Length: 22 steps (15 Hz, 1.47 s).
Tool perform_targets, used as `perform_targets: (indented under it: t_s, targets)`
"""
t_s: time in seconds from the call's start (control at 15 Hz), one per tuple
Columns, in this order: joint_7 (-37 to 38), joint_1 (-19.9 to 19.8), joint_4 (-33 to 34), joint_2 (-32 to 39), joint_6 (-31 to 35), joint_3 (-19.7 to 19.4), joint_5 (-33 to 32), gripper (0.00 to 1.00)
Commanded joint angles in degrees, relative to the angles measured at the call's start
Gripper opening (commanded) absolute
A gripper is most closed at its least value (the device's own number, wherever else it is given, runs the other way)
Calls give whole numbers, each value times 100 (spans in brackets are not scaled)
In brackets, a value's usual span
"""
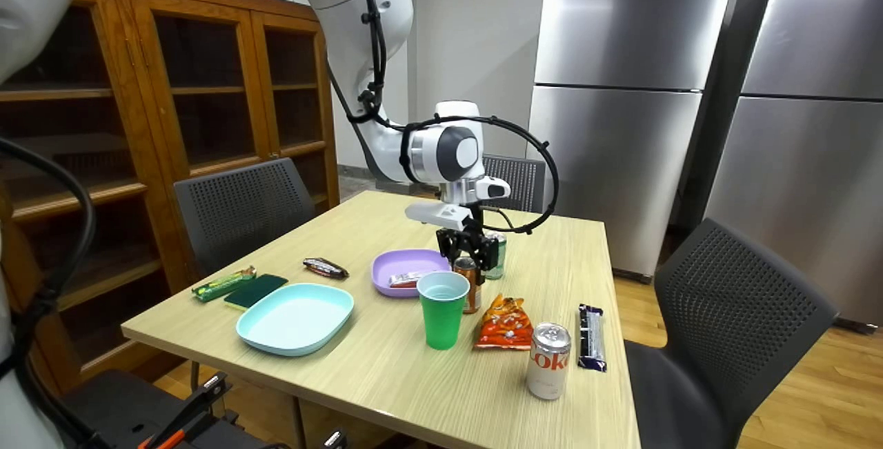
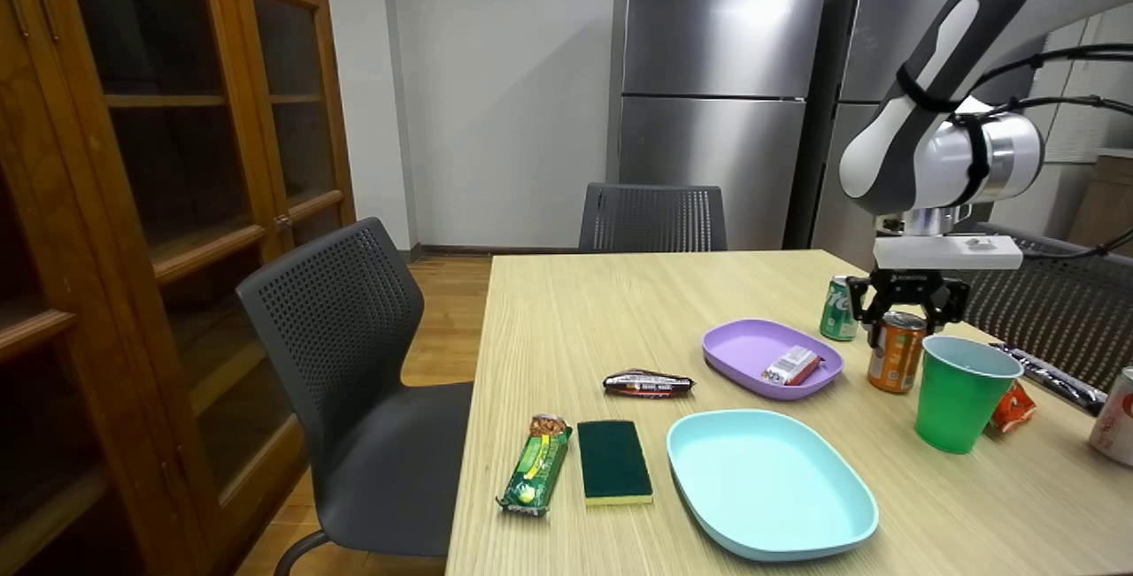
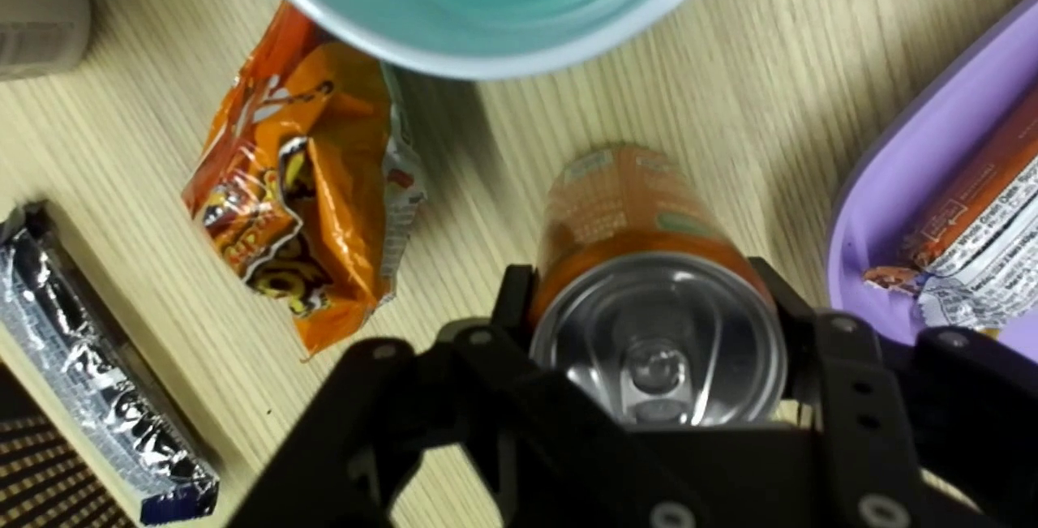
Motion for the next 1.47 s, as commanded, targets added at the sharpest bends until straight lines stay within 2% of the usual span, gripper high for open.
perform_targets:
  t_s: [0.0, 0.73, 1.0, 1.13, 1.4]
  targets:
    - [-85, 88, -261, -501, 285, -183, -310, 39]
    - [14, 155, -907, -1622, 541, 42, -245, 39]
    - [350, 488, -1288, -1942, 587, 44, -433, 39]
    - [742, 781, -1442, -1987, 660, -40, -734, 39]
    - [1333, 1206, -1697, -2025, 677, 44, -1142, 39]
